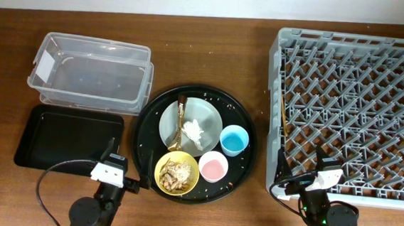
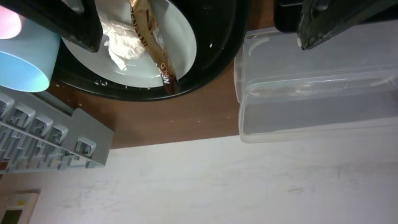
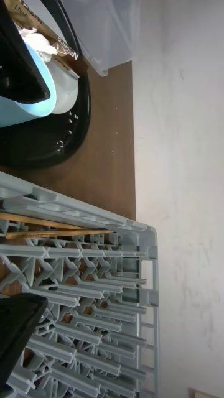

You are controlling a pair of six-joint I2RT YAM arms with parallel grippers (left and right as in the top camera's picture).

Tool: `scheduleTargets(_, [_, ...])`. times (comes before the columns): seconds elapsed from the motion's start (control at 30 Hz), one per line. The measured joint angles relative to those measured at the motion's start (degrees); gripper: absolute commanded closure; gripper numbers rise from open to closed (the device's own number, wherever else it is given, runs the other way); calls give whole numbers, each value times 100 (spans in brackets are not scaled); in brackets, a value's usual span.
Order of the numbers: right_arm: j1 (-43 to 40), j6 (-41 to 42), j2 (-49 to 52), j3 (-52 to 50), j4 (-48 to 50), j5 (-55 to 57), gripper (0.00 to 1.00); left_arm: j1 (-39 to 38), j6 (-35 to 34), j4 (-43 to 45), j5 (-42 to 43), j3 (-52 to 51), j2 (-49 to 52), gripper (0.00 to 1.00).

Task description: Sort waste into correct bins and load items into the dishwasher rack

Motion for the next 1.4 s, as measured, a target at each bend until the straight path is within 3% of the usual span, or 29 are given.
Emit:
scheduleTargets(0.93, [0, 7, 0, 0, 22, -286, 2, 0, 0, 28, 146, 0, 2, 0])
scheduleTargets(1.1, [0, 9, 2, 55, -31, -1132, 2, 4, -22, 1392, 999, 35, 11, 0])
scheduleTargets(1.17, [0, 2, 11, 376, -511, -1464, 2, 4, -24, 1427, 1204, 328, 13, 0])
scheduleTargets(1.3, [0, -326, 153, 1646, -1980, -1576, 2, 4, -160, -35, 1329, 1401, 308, 0])
scheduleTargets(1.4, [0, -627, 723, 3025, -3025, -1473, 2, 7, -275, -1709, 1397, 2645, 1139, 0])
